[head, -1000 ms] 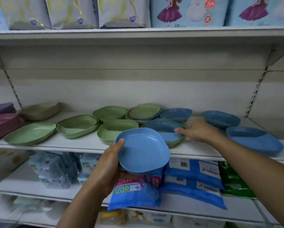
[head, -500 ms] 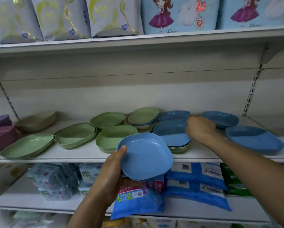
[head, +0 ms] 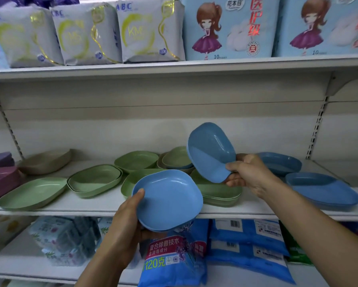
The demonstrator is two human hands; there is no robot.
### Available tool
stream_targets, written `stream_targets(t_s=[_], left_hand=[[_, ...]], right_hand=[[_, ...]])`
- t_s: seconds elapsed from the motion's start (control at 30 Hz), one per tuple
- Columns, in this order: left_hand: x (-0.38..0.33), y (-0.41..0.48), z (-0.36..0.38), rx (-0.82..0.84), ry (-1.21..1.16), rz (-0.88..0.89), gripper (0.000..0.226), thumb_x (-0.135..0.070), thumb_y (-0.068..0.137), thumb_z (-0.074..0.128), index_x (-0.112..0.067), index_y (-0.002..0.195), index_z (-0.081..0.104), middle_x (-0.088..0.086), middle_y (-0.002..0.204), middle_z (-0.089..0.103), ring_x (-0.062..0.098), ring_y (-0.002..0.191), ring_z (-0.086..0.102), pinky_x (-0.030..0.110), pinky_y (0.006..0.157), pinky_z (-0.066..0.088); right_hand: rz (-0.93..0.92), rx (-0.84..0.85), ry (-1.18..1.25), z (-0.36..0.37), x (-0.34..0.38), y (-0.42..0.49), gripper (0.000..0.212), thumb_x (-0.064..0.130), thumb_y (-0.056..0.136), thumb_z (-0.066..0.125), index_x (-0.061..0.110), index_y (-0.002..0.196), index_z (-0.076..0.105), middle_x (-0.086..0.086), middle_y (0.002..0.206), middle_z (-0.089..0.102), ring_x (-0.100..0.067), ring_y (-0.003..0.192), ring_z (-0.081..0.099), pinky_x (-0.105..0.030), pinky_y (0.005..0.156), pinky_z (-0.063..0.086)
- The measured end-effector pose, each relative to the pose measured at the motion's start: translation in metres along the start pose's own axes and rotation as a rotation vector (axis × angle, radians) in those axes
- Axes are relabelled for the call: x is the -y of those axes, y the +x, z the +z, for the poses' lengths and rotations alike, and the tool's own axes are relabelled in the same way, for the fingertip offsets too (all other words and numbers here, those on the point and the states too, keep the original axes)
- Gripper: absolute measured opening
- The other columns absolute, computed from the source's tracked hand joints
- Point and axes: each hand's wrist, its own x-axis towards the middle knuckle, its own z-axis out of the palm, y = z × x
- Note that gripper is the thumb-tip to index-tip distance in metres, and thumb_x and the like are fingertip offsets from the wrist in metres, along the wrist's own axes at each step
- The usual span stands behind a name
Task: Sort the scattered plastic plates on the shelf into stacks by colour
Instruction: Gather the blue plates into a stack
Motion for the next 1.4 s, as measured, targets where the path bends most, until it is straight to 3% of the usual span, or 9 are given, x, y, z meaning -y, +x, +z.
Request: stream_targets(t_s=[0.27, 0.47, 0.6, 0.7, 0.83, 0.97, 1.17, 1.3, 1.4], left_hand=[[-0.003, -0.004, -0.003, -0.014, 0.018, 0.054, 0.033, -0.041, 0.099, 0.042, -0.018, 0.116, 0.059, 0.011, 0.107, 0.065, 0.025, 0.071, 0.071, 0.035, 0.047, 0.054], [0.0, -0.018, 0.001, 0.063, -0.017, 0.085, 0.043, -0.047, 0.096, 0.042, -0.018, 0.122, 0.06, 0.012, 0.104, 0.073, 0.028, 0.079, 0.074, 0.036, 0.05, 0.056], [0.003, -0.027, 0.001, 0.093, 0.006, 0.1, 0.047, -0.05, 0.089, 0.048, -0.019, 0.122, 0.06, 0.011, 0.11, 0.071, 0.032, 0.088, 0.073, 0.038, 0.053, 0.057], [0.006, -0.031, 0.0, 0.113, 0.033, 0.101, 0.048, -0.046, 0.081, 0.055, -0.016, 0.118, 0.063, 0.01, 0.109, 0.072, 0.033, 0.089, 0.072, 0.041, 0.053, 0.057], [0.012, -0.037, 0.001, 0.13, 0.045, 0.06, 0.049, -0.041, 0.078, 0.063, -0.01, 0.116, 0.065, 0.019, 0.104, 0.069, 0.033, 0.07, 0.071, 0.038, 0.045, 0.054], [0.018, -0.045, 0.012, 0.143, -0.03, -0.027, 0.042, -0.032, 0.082, 0.058, -0.008, 0.116, 0.064, 0.021, 0.101, 0.068, 0.028, 0.06, 0.068, 0.029, 0.037, 0.046], [0.025, -0.048, 0.03, 0.159, 0.01, -0.068, 0.037, -0.038, 0.084, 0.056, -0.017, 0.113, 0.066, 0.014, 0.103, 0.073, 0.035, 0.077, 0.071, 0.041, 0.051, 0.053], [0.021, -0.043, 0.039, 0.129, 0.011, -0.056, 0.028, -0.026, 0.095, 0.049, -0.011, 0.115, 0.061, 0.018, 0.1, 0.068, 0.033, 0.065, 0.069, 0.037, 0.044, 0.051], [0.011, -0.031, 0.037, 0.114, 0.001, -0.071, 0.028, -0.025, 0.096, 0.049, -0.008, 0.116, 0.059, 0.021, 0.106, 0.068, 0.035, 0.071, 0.069, 0.038, 0.045, 0.053]], right_hand=[[-0.115, 0.045, -0.187, 0.002, 0.011, -0.022, 0.015, 0.001, 0.095, 0.051, 0.004, 0.099, 0.065, -0.017, 0.069, 0.066, -0.018, 0.043, 0.063, -0.025, 0.039, 0.051], [-0.327, 0.244, -0.632, 0.027, 0.007, -0.04, 0.021, 0.007, 0.094, 0.046, 0.007, 0.08, 0.061, -0.004, 0.05, 0.057, -0.019, 0.037, 0.05, -0.023, 0.037, 0.036], [-0.516, 0.248, -0.842, 0.04, -0.004, -0.04, 0.02, 0.014, 0.091, 0.046, 0.013, 0.086, 0.066, -0.005, 0.073, 0.068, -0.025, 0.065, 0.062, -0.037, 0.057, 0.049], [-0.585, 0.21, -0.951, 0.042, -0.009, -0.045, 0.02, 0.02, 0.091, 0.046, 0.013, 0.093, 0.064, -0.005, 0.076, 0.065, -0.023, 0.071, 0.06, -0.031, 0.057, 0.042], [-0.707, 0.151, -1.009, 0.041, -0.009, -0.057, 0.017, 0.03, 0.092, 0.043, 0.025, 0.089, 0.06, 0.005, 0.078, 0.064, -0.017, 0.074, 0.058, -0.032, 0.065, 0.047], [-0.552, 0.293, -0.816, 0.03, -0.015, -0.06, 0.032, 0.03, 0.096, 0.041, 0.021, 0.065, 0.038, 0.003, 0.063, 0.044, -0.016, 0.06, 0.042, -0.033, 0.057, 0.032], [-0.411, 0.367, -0.681, 0.008, -0.018, -0.06, 0.033, 0.026, 0.098, 0.042, 0.016, 0.068, 0.034, 0.0, 0.065, 0.032, -0.011, 0.054, 0.029, -0.027, 0.051, 0.025], [-0.308, 0.41, -0.542, -0.001, -0.015, -0.06, 0.041, 0.038, 0.098, 0.044, 0.017, 0.064, 0.038, 0.0, 0.053, 0.04, -0.012, 0.04, 0.04, -0.024, 0.044, 0.029], [-0.242, 0.364, -0.503, -0.004, -0.001, -0.045, 0.048, 0.049, 0.098, 0.039, 0.013, 0.075, 0.059, -0.003, 0.056, 0.06, -0.017, 0.039, 0.051, -0.018, 0.038, 0.034]])
